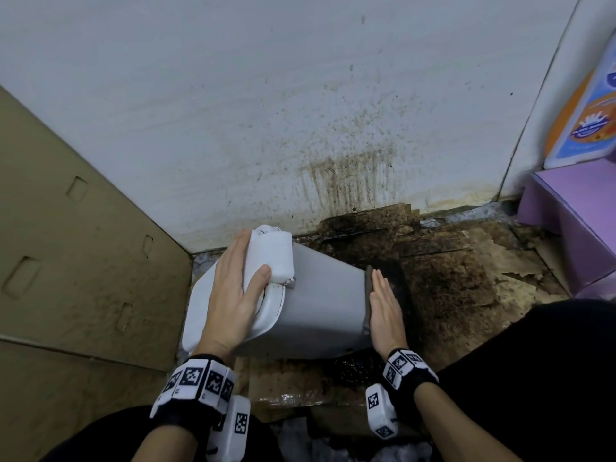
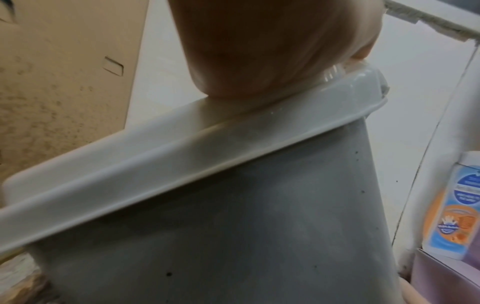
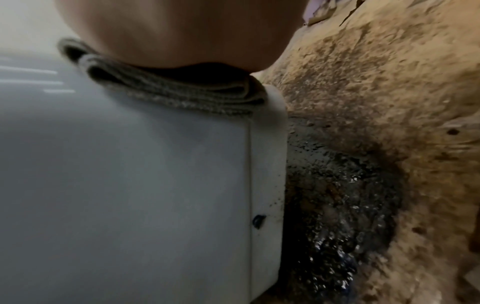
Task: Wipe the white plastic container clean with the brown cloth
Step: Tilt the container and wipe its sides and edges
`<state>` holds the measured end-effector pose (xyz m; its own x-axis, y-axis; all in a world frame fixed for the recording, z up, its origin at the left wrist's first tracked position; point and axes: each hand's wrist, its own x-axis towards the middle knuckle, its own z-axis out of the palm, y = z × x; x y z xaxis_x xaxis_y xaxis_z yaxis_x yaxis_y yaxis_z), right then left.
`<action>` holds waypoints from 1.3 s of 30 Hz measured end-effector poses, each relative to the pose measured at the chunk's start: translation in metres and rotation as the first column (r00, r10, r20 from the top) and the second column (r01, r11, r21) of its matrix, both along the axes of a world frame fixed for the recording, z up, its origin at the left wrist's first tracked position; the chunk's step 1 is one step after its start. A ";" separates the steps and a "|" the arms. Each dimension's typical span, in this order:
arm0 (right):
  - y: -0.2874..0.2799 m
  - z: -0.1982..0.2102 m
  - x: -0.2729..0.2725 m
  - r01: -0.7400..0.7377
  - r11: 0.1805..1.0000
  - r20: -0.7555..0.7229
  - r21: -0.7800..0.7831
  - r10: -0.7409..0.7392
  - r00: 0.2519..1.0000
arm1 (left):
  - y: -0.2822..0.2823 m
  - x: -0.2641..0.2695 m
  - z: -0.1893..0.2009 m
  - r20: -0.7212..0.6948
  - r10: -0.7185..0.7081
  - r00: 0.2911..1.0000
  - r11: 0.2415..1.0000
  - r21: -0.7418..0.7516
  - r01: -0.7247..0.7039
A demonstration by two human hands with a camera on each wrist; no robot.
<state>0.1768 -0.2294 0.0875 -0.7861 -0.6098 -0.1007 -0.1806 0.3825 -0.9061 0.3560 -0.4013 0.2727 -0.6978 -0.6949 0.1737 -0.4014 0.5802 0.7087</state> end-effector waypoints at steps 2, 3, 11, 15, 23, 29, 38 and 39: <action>-0.002 0.005 0.002 -0.010 0.999 -0.032 0.031 0.011 0.999 | 0.000 0.000 0.001 0.007 -0.013 1.000 1.000 0.021 0.012; -0.004 0.009 0.004 -0.022 0.998 -0.046 0.051 0.024 0.999 | 0.000 0.000 0.001 0.008 -0.020 1.000 0.999 0.027 0.019; -0.041 0.094 0.048 -0.172 0.979 -0.123 -0.111 0.158 0.980 | -0.002 -0.001 -0.001 0.011 -0.012 1.000 1.000 0.027 0.012; -0.060 0.129 0.055 -0.312 0.933 -0.162 -0.178 0.285 0.945 | -0.001 0.000 -0.001 0.009 -0.017 1.000 1.000 0.009 0.017; -0.053 0.108 0.040 -0.318 0.934 -0.208 -0.163 0.282 0.937 | 0.003 -0.001 0.001 -0.009 -0.018 1.000 1.000 0.019 0.018; -0.033 0.048 -0.001 -0.220 0.975 -0.080 -0.018 0.218 0.973 | 0.002 -0.002 0.000 -0.026 0.002 1.000 0.999 0.041 -0.001; -0.005 0.014 -0.024 -0.081 0.991 0.138 0.103 0.066 0.988 | 0.005 0.000 0.000 -0.009 -0.015 1.000 1.000 0.009 0.015; -0.007 0.014 -0.023 -0.071 0.992 0.138 0.101 0.057 0.989 | 0.004 0.000 0.000 -0.012 -0.013 1.000 1.000 0.004 0.013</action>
